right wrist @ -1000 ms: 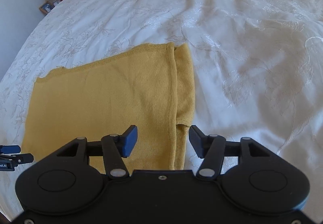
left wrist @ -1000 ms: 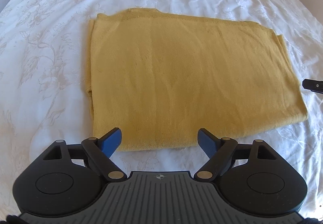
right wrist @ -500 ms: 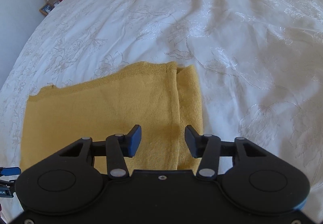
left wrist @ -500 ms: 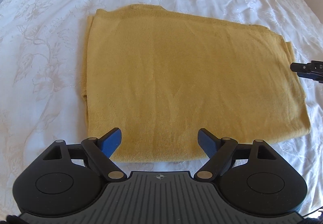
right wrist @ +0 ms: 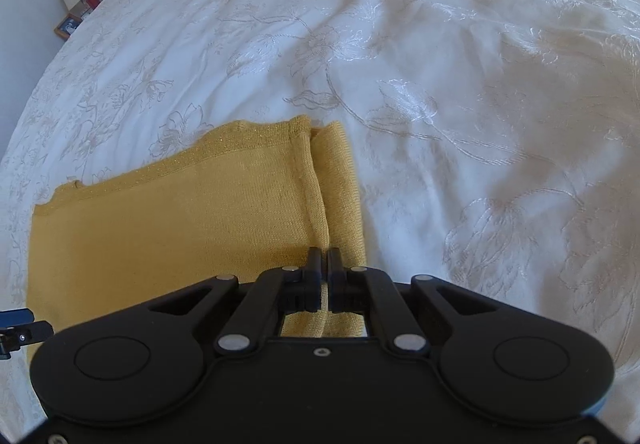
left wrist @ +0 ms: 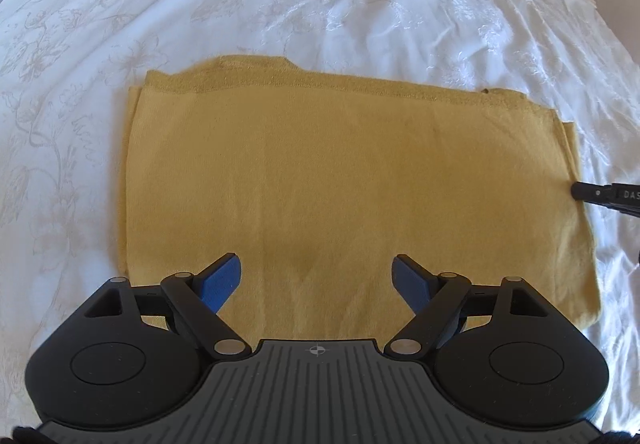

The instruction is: Fold small clothes

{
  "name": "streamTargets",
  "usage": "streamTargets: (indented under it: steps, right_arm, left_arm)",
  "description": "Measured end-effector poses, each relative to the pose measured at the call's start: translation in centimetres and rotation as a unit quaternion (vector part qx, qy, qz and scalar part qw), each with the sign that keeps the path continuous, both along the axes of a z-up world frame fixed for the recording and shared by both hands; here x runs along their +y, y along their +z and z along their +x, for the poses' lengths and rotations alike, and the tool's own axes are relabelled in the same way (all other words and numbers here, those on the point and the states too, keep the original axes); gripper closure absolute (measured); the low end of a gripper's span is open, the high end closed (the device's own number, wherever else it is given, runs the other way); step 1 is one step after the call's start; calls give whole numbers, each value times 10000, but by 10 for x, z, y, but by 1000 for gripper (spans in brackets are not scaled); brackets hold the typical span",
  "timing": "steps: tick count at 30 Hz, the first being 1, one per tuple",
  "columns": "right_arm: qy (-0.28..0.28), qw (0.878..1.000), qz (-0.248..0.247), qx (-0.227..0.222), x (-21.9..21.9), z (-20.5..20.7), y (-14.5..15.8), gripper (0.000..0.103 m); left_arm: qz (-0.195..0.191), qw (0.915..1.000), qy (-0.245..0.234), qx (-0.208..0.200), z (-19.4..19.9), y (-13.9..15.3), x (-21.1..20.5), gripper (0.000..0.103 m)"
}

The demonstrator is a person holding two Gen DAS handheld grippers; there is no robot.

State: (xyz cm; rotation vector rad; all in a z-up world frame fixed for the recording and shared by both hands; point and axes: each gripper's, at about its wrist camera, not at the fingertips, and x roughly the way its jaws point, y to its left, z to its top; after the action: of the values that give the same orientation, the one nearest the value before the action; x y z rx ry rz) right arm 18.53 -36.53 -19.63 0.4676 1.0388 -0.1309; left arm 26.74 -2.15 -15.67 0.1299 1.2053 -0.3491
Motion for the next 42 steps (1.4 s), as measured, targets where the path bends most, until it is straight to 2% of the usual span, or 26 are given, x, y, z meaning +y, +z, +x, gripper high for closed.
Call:
streamTargets:
  steps: [1,3,4,5,7,10,13,15,19,20,24,27,28,36,40,42]
  right_arm:
    - [-56,9999,82,-100,0,-2,3,85]
    - [-168,9995,122,-227,0,-9,8,82]
    - [-206,9993,153,-265,-2,-13,10,74]
    - [-227,9991,192,-314,-3,-17,11,59]
    - [-249,9987,210,-393,-5,-25,15,41]
    - [-206,9989,135,-397,-6,-33,18,39]
    - [-134,9990,231,-363,-9,-37,15,27]
    - [-105,9989,374,-273,-12,-38,9,27]
    - [-21,9981,610,-117,-15,-35,-2,25]
    - [12,9973,728,-90,-15,-33,-6,24]
    - [173,9924,1218,27,-14,-25,-21,14]
    - [256,9910,1312,42,-12,-19,-29,6]
    - [271,9898,1399,11,-12,-18,-31,0]
    - [53,9852,1709,-128,-17,-20,-36,0]
    - [50,9831,1824,-170,-22,-23,-38,0]
    - [80,9823,1864,-167,-27,-25,-38,0]
  left_arm:
    - [-16,10000,-26,-43,7,3,-6,21]
    - [-29,9999,-83,-112,20,6,-18,21]
    - [-23,9998,-111,-147,25,6,-23,21]
    - [-8,9998,-129,-164,29,5,-27,21]
    - [19,9997,-149,-170,38,2,-37,21]
    - [97,9998,-153,-109,50,-6,-49,21]
    - [195,9997,-98,54,61,-19,-58,21]
    - [305,9994,-52,184,66,-29,-62,19]
    - [291,9990,-39,331,71,-43,-65,1]
    - [302,9989,-50,355,72,-45,-66,0]
    - [366,9986,-24,370,73,-49,-67,0]
    - [409,9986,17,349,71,-51,-70,0]
    - [440,9984,20,345,71,-51,-71,0]
    - [623,9966,14,535,77,-48,-78,0]
    - [672,9969,12,413,62,-31,-76,10]
    - [693,9966,37,438,48,-27,-73,10]
